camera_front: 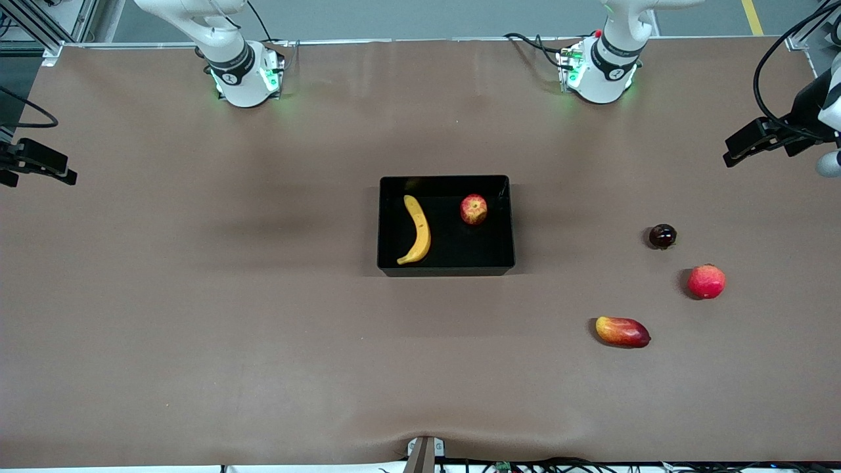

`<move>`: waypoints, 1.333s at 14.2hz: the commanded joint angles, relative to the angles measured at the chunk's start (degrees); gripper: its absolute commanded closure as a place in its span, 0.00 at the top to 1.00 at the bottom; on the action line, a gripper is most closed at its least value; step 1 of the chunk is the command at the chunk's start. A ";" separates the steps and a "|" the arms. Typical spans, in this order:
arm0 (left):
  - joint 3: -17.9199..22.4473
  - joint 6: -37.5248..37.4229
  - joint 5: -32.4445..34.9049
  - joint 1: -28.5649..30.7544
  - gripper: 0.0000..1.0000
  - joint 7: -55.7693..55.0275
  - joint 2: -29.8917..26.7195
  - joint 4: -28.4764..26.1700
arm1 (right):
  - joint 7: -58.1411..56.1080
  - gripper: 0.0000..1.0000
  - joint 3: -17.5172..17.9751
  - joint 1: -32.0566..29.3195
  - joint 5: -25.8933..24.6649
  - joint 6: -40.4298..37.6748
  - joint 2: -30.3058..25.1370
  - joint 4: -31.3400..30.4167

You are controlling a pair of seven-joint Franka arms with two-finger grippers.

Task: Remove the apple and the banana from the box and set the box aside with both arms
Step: 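Reach the left gripper into the black box toward the apple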

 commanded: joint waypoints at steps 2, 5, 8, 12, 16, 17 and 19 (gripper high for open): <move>-0.23 -1.12 0.43 -0.43 1.00 -0.40 0.85 1.56 | -0.65 1.00 0.40 -0.21 -0.41 -0.58 0.22 0.72; -0.58 -0.77 0.95 -1.31 1.00 -0.49 2.34 1.82 | -0.74 1.00 0.40 -0.30 -0.41 -0.49 0.22 0.72; -2.16 -0.42 0.61 -2.28 1.00 -0.75 5.85 3.76 | -0.65 1.00 0.40 -0.30 -0.50 -0.58 0.22 0.72; -9.36 5.55 1.04 -2.28 1.00 -3.72 10.59 2.18 | -0.65 1.00 0.40 -0.30 -0.67 -0.67 0.22 0.63; -14.47 14.67 1.04 -9.02 1.00 -24.69 18.23 1.65 | -0.13 1.00 0.31 -0.57 -0.15 -0.76 0.22 0.45; -14.39 16.96 1.04 -10.96 1.00 -28.92 20.25 1.65 | -0.04 1.00 0.31 -0.56 -0.15 -0.76 0.13 0.45; -14.39 20.83 1.13 -14.13 1.00 -35.96 23.42 1.12 | -0.30 1.00 0.31 -0.57 -0.15 -0.76 0.22 0.37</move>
